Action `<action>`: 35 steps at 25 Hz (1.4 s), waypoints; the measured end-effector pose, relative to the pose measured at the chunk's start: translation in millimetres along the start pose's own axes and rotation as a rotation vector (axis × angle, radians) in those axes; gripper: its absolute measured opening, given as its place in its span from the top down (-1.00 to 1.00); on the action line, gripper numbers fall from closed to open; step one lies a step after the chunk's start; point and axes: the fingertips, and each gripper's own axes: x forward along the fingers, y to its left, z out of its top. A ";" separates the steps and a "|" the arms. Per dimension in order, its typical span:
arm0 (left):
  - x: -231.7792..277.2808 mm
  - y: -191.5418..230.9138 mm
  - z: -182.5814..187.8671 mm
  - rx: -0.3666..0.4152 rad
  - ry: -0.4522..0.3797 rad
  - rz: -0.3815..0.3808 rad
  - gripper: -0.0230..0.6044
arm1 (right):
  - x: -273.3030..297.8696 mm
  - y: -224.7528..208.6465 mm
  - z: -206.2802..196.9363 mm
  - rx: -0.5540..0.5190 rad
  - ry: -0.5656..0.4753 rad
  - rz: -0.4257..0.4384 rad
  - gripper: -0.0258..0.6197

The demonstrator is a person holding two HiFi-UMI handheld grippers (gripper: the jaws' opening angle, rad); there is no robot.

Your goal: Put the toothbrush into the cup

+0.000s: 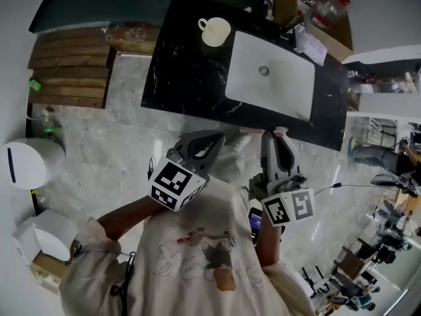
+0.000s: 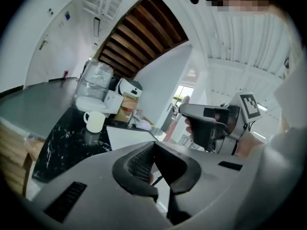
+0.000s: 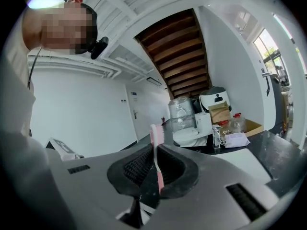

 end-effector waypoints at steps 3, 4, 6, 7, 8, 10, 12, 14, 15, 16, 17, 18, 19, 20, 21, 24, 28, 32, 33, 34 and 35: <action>2.0 16.9 -13.2 -0.095 0.008 0.071 0.88 | 20.8 2.0 5.3 -0.001 0.000 0.047 0.79; 5.0 18.3 -12.4 -0.097 0.006 0.078 0.88 | 25.5 1.9 6.4 -0.002 0.003 0.066 0.79; 13.6 15.5 -9.9 -0.088 -0.002 0.079 0.88 | 31.3 -2.1 4.7 -0.017 0.023 0.102 0.79; 18.1 15.4 -10.3 -0.079 -0.003 0.083 0.88 | 34.3 -5.8 2.8 -0.021 0.032 0.115 0.79; 23.0 18.6 -11.2 -0.067 0.003 0.094 0.88 | 39.2 -10.2 1.7 -0.016 0.034 0.125 0.79; 33.5 29.8 -9.7 -0.057 0.025 0.128 0.88 | 53.5 -19.6 6.5 0.001 0.032 0.144 0.79; 40.1 33.3 2.8 -0.080 0.020 0.150 0.88 | 68.1 -28.4 21.3 0.005 0.026 0.166 0.79; 42.5 37.2 22.2 -0.074 -0.013 0.170 0.88 | 81.8 -36.4 34.7 0.016 0.005 0.185 0.79; 45.2 42.7 30.0 -0.064 -0.025 0.185 0.88 | 88.6 -40.2 38.9 0.022 -0.006 0.189 0.79; 50.5 49.6 35.5 -0.063 -0.029 0.198 0.88 | 95.1 -44.1 42.0 0.024 -0.011 0.193 0.79; 58.4 56.0 39.3 -0.071 -0.027 0.207 0.88 | 100.6 -48.3 44.2 0.027 -0.012 0.200 0.79; 68.0 60.7 42.8 -0.081 -0.022 0.210 0.88 | 104.9 -52.7 45.3 0.031 -0.010 0.210 0.79; 77.8 63.3 47.3 -0.081 -0.016 0.210 0.88 | 108.6 -57.1 45.6 0.037 -0.008 0.225 0.79; 87.3 63.9 53.0 -0.069 -0.012 0.206 0.88 | 112.3 -61.7 46.0 0.042 -0.007 0.241 0.79; 96.0 62.7 59.0 -0.049 -0.009 0.201 0.88 | 116.4 -66.3 46.2 0.044 -0.003 0.254 0.79; 117.4 57.3 73.4 -0.010 -0.009 0.192 0.88 | 130.0 -81.5 45.5 0.061 0.018 0.284 0.79; 140.2 59.8 86.1 -0.021 -0.019 0.226 0.88 | 149.6 -99.9 54.9 0.074 0.014 0.328 0.79; 162.6 65.4 91.7 -0.050 -0.030 0.275 0.88 | 168.1 -121.2 57.6 0.094 0.026 0.368 0.79; 167.4 66.9 92.3 -0.057 -0.035 0.286 0.88 | 171.5 -125.8 57.1 0.103 0.031 0.379 0.79; 172.4 68.6 91.9 -0.060 -0.038 0.296 0.88 | 174.6 -130.1 56.2 0.110 0.036 0.392 0.79; 177.6 71.0 89.8 -0.056 -0.037 0.304 0.88 | 177.5 -134.2 54.9 0.112 0.040 0.405 0.79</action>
